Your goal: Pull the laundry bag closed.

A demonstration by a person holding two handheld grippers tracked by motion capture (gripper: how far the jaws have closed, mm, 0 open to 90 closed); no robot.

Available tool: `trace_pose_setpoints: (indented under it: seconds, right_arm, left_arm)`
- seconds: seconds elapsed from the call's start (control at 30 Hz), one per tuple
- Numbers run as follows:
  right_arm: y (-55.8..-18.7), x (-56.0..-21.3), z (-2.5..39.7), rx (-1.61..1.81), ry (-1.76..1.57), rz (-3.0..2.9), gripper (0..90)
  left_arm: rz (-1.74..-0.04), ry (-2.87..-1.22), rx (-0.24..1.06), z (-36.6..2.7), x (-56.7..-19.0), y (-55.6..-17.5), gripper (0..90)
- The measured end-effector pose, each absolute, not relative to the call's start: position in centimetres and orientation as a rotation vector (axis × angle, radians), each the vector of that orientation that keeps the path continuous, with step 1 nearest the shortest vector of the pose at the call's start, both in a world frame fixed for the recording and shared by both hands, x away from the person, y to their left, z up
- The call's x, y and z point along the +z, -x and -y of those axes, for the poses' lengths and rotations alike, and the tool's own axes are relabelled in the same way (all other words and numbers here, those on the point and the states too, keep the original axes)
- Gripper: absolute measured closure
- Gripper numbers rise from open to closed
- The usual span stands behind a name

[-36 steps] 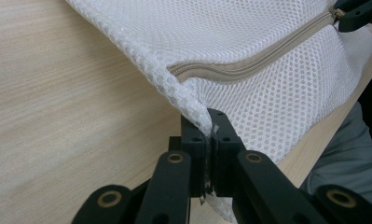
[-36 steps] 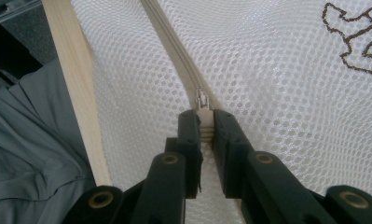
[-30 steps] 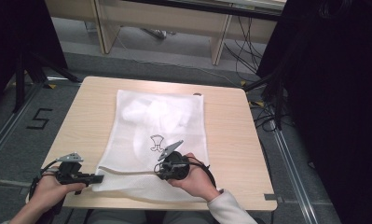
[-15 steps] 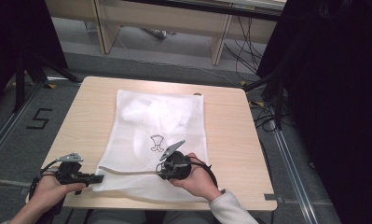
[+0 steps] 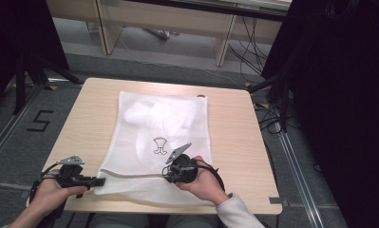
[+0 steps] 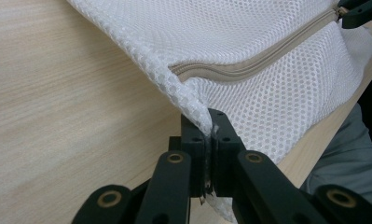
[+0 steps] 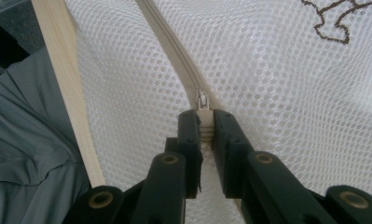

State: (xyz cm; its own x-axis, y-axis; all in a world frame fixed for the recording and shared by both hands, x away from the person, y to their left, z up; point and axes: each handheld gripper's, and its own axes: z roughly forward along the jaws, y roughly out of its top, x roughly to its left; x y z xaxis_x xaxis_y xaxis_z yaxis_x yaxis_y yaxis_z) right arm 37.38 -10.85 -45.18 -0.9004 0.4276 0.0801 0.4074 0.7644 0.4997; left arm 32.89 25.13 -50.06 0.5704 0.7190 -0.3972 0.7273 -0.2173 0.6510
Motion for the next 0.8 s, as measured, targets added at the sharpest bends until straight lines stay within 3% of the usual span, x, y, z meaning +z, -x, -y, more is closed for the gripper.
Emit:
trace_pose_setpoints:
  seconds: [0.8]
  right_arm:
    - [-37.4,-45.2,12.1,0.783,-0.727,-2.903,82.2]
  left_arm:
    - [-1.164,-1.953,-0.011,-25.1,-50.1,-32.9,85.6]
